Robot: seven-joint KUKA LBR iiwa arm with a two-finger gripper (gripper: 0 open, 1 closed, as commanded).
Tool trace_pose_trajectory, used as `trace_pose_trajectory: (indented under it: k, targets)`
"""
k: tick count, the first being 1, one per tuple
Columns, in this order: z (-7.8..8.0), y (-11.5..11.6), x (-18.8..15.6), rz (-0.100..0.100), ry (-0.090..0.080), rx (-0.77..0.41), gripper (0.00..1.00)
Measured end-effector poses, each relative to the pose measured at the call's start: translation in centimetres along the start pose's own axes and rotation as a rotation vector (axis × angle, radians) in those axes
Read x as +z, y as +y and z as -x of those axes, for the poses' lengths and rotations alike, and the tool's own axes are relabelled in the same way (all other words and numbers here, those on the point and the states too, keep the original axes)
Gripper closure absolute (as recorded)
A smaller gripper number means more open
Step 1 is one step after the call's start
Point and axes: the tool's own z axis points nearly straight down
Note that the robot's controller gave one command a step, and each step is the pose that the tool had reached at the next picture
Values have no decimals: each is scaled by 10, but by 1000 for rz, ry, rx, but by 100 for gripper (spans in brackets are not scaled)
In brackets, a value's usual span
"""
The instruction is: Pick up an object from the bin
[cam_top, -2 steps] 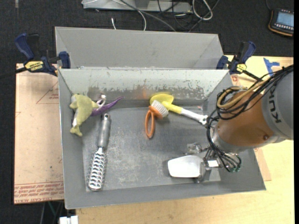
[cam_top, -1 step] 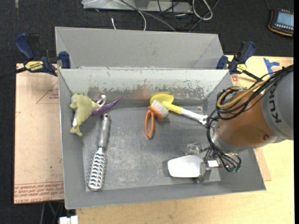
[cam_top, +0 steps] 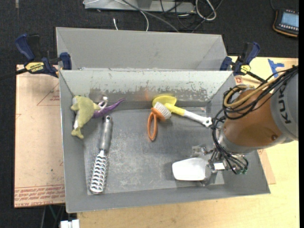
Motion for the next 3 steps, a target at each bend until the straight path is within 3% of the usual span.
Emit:
trace_pose_trajectory:
  k: [3]
  targets:
    - [4, 1, -75, -2, -11, 0, 100]
